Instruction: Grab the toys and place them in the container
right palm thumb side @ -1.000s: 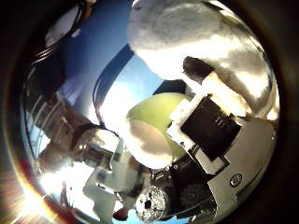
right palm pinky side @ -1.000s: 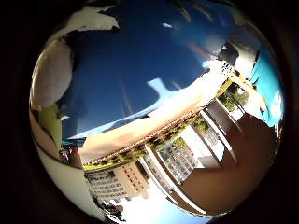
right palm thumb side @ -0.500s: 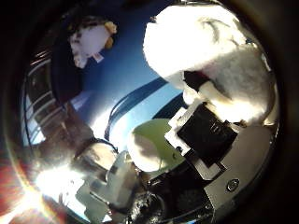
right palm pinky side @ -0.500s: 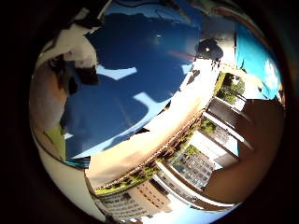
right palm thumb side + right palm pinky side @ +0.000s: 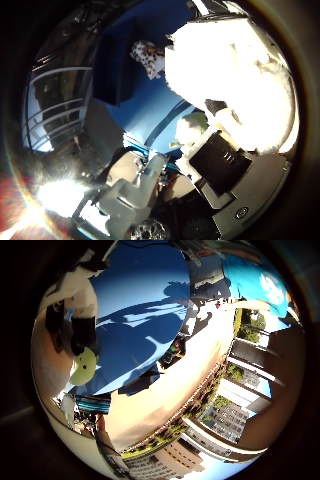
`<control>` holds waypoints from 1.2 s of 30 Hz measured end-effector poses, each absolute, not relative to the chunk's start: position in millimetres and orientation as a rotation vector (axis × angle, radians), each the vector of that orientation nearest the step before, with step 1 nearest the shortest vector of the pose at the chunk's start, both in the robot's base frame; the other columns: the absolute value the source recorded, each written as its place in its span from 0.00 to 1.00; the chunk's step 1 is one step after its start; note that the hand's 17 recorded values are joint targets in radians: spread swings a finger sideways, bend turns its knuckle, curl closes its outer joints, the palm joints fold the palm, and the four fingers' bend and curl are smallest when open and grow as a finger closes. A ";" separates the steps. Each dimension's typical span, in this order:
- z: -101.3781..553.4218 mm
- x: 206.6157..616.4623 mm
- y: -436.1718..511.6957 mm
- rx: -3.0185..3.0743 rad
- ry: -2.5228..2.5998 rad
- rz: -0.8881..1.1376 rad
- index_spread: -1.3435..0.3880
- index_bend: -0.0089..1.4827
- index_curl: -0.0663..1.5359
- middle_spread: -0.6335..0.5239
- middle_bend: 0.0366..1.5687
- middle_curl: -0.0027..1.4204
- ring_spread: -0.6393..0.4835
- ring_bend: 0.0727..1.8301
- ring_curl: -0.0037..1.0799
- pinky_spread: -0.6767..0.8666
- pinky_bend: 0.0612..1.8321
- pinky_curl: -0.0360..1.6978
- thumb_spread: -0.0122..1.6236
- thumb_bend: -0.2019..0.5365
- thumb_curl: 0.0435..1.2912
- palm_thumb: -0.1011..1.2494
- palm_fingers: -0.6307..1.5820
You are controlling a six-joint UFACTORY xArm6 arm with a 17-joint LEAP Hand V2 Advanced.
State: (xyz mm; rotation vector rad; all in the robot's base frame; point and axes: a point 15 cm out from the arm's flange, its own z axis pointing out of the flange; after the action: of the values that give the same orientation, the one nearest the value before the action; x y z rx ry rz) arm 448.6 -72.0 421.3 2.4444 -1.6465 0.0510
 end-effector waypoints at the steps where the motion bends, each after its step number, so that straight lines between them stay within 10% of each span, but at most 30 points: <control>1: 441.1 446.3 -64.9 2.478 -1.655 0.119 0.29 0.87 0.15 0.24 0.78 0.91 0.43 0.84 0.87 0.50 0.95 0.47 0.65 0.25 0.59 0.83 0.60; 15: 524.3 391.4 156.9 2.907 -1.540 0.264 0.32 0.93 0.16 0.26 0.82 0.90 0.44 0.88 0.86 0.50 0.96 0.50 0.64 0.25 0.64 0.80 0.58; 36: 360.9 483.0 313.5 2.869 -1.620 0.102 0.36 0.98 0.18 0.29 0.87 0.88 0.45 0.93 0.83 0.49 0.96 0.53 0.67 0.25 0.60 0.75 0.54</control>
State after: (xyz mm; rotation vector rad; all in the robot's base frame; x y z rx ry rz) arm 483.0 313.5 360.9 2.8694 -1.6197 0.1022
